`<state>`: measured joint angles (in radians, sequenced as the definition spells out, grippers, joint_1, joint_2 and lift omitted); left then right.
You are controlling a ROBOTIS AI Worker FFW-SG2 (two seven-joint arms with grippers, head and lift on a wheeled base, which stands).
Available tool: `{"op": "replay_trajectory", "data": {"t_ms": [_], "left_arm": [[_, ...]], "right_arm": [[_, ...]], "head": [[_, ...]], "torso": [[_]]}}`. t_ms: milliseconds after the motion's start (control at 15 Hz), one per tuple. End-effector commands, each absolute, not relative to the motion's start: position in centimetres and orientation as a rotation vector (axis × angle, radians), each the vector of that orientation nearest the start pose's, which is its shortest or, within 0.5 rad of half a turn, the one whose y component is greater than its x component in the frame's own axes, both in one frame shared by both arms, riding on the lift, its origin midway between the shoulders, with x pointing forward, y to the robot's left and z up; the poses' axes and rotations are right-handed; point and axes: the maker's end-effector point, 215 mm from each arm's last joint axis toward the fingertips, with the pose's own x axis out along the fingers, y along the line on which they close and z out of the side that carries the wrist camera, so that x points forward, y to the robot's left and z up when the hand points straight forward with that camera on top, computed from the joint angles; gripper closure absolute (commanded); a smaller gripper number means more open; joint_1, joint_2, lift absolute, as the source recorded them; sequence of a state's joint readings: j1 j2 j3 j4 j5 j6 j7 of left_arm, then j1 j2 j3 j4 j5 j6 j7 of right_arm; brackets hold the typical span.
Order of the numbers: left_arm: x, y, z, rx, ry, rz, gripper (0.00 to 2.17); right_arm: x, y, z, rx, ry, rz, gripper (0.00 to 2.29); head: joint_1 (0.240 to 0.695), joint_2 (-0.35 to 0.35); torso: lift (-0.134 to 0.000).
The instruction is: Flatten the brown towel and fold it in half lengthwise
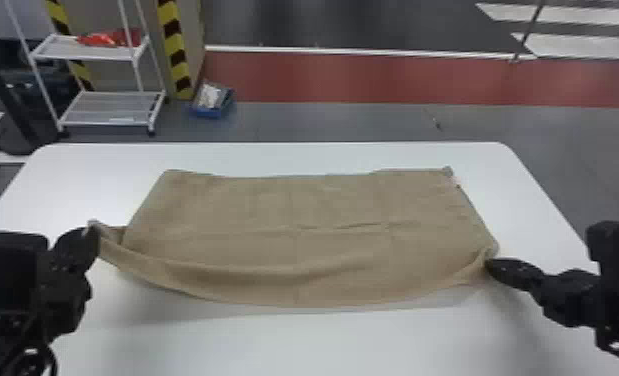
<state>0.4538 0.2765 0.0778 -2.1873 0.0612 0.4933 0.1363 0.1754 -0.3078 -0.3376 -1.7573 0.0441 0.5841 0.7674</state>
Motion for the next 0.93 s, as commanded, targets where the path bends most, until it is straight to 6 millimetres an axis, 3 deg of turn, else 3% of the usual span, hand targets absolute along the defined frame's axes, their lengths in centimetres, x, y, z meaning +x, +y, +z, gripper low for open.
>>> {"op": "replay_trajectory", "data": {"t_ms": [0,67,200,333,400,533,867], "left_arm": [[45.2,32.8,-37.0,0.257,0.315,0.105,1.73],[45.2,32.4,-37.1,0.258,0.316,0.096,1.73],[45.0,32.4,-37.3,0.26,0.319,0.096,1.73],[44.9,32.4,-37.4,0.263,0.323,0.097,1.73],[44.9,32.4,-37.4,0.263,0.323,0.097,1.73],[44.9,32.5,-37.4,0.265,0.324,0.098,1.73],[44.9,32.2,-37.8,0.263,0.336,0.094,1.73]], "right_arm": [[46.8,-37.9,-45.6,-0.096,0.596,0.365,1.27],[46.8,-37.9,-45.6,-0.103,0.594,0.366,1.08],[46.5,-37.7,-45.7,-0.105,0.593,0.383,0.42],[46.0,-37.7,-45.9,-0.153,0.579,0.392,0.19],[46.1,-37.2,-44.9,-0.212,0.523,0.422,0.09],[45.4,-36.1,-44.0,-0.238,0.474,0.484,0.07],[42.8,-36.9,-42.9,-0.281,0.415,0.477,0.2]], "head": [[0.695,-0.063],[0.695,-0.063],[0.695,-0.064],[0.695,-0.064],[0.695,-0.064],[0.695,-0.06],[0.695,-0.056]], "torso": [[-0.128],[-0.128],[-0.128],[-0.128],[-0.128],[-0.128],[-0.128]]}}
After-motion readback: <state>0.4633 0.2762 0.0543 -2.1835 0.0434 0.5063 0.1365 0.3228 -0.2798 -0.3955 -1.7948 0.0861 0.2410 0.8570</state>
